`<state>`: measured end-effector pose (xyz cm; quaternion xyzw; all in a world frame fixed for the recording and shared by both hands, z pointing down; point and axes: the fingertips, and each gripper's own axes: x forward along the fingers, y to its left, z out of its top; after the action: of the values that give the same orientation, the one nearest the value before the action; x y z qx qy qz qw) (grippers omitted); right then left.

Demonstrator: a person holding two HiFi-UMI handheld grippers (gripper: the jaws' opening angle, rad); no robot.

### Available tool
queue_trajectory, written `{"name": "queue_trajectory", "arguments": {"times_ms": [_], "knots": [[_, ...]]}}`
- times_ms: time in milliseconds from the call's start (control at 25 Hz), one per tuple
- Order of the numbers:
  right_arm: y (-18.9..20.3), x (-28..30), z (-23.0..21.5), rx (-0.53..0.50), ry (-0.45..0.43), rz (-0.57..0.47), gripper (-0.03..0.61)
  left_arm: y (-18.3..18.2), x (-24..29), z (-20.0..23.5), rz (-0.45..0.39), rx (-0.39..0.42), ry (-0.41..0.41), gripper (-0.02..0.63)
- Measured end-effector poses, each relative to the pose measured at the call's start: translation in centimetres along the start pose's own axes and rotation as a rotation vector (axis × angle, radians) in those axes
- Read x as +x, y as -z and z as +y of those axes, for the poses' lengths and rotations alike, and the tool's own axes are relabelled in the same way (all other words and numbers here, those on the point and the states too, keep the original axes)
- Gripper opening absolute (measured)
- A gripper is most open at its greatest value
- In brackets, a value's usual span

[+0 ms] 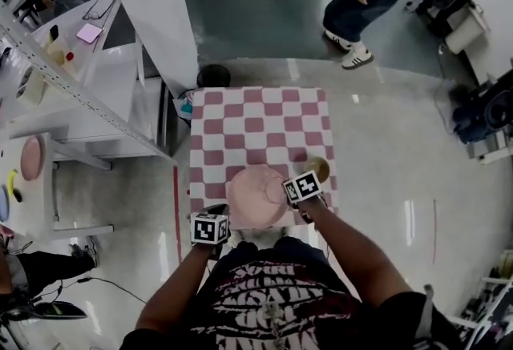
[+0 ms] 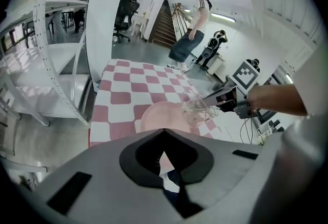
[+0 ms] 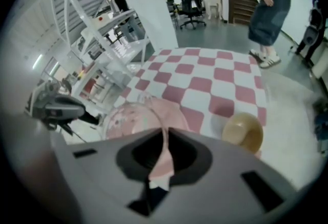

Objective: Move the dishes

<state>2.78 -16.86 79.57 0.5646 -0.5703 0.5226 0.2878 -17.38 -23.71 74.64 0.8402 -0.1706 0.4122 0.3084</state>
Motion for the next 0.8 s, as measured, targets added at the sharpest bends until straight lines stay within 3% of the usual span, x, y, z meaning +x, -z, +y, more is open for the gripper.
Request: {"name": "queue_trajectory", "arguments": {"times_ms": [520,800], "knots": [[9.4,-4.0,-11.5,0.005,-0.001,0.065,0.049,-2.0,5.2,-9.9,-0.007,-0.016,-0.034,0.025],[12.1,-2.5,-15.6,-0.049,0.007,0.122,0.049,-1.9,5.6,-11.6,-0.042,-0.081,-0.119,0.025]]}}
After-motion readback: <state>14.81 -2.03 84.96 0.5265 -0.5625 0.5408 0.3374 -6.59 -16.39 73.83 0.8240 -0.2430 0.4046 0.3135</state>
